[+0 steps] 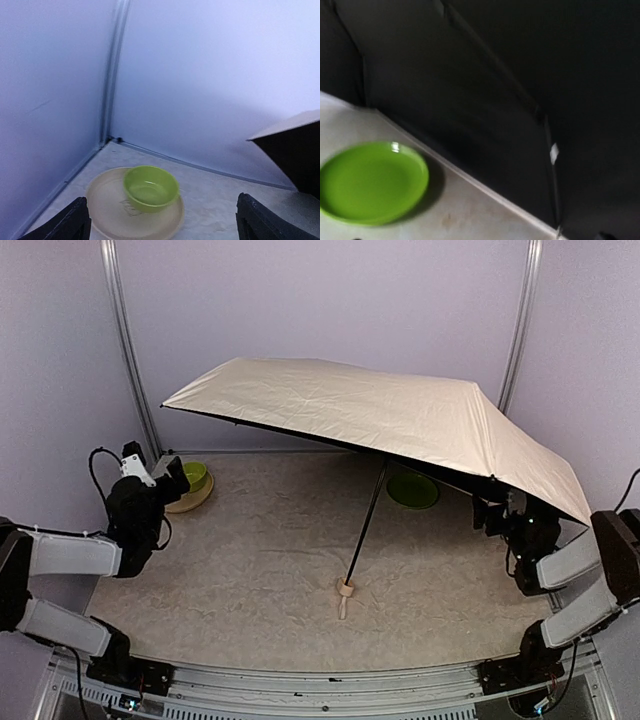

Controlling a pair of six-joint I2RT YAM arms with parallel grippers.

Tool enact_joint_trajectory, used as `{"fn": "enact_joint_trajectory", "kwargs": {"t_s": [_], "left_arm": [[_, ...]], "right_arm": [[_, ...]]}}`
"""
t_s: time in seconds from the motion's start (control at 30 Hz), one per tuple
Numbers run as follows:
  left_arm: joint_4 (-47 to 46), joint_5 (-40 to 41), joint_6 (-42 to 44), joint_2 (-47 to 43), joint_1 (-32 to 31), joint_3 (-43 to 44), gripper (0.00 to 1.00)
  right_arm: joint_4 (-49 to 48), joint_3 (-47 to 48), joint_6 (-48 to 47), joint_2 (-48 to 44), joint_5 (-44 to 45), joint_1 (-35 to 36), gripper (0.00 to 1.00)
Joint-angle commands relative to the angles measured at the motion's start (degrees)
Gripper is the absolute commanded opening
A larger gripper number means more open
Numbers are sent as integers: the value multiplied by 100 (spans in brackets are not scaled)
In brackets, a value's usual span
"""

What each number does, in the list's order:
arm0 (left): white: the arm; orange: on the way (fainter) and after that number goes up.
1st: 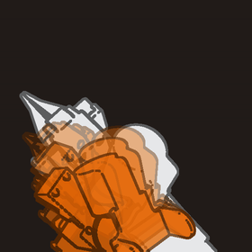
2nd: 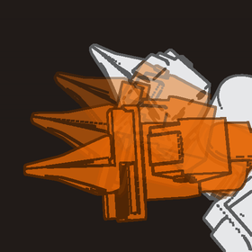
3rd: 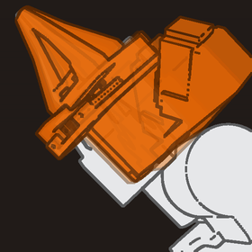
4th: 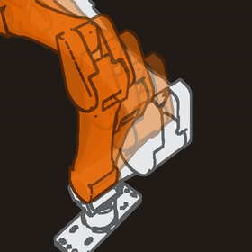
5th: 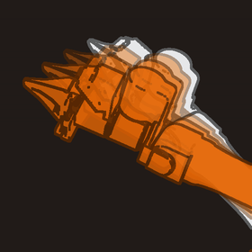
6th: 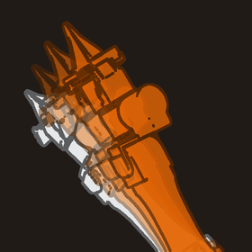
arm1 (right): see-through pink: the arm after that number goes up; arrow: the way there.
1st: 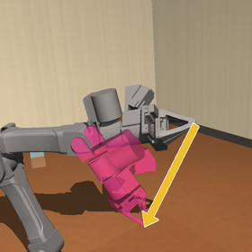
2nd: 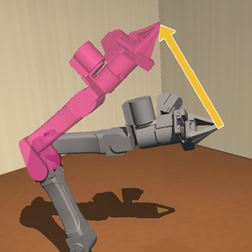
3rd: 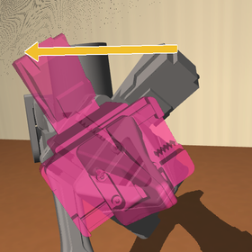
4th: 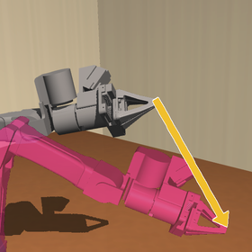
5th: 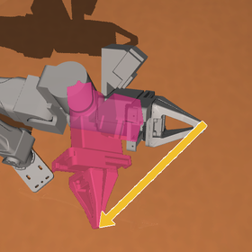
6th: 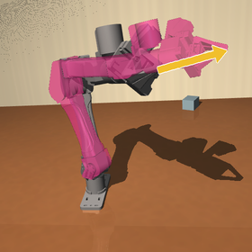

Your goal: Put away the umbrella

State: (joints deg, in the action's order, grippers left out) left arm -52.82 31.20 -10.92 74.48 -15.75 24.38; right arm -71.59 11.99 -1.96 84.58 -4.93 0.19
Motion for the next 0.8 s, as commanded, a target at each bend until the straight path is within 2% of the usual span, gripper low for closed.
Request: {"fn": "enact_joint_trajectory", "kwargs": {"t_s": [0.0,0.07,0.13,0.2,0.3,0.37,0.5,0.6,0.67,0.77], "left_arm": [[75,-521,-143,-270,-1252,-92,96],[-54,-660,30,-152,-1970,-93,95],[-145,-988,285,152,-2639,19,95],[-7,-1352,592,660,-3245,357,94],[419,-1471,924,1574,-3965,1185,98],[579,-1830,797,2116,-4133,1750,99],[872,-2990,333,2928,-4064,2759,99],[818,-3632,316,3426,-4111,3404,99],[930,-3647,292,3678,-4169,3739,99],[1073,-3106,-9,3977,-4164,4044,98]], "right_arm": [[1536,238,492,-1080,-316,-89,100],[2251,425,267,-1414,-837,-14,100],[2760,510,331,-1789,-938,77,100],[3012,523,553,-2112,-1183,78,100],[3063,528,967,-2377,-1544,102,97],[3050,517,1251,-2410,-1666,153,96],[2730,400,1837,-2389,-1615,418,92],[2667,454,1937,-2260,-1388,766,91],[2773,580,1969,-2166,-1244,940,90],[2798,682,1970,-2083,-1158,1183,90]]}}
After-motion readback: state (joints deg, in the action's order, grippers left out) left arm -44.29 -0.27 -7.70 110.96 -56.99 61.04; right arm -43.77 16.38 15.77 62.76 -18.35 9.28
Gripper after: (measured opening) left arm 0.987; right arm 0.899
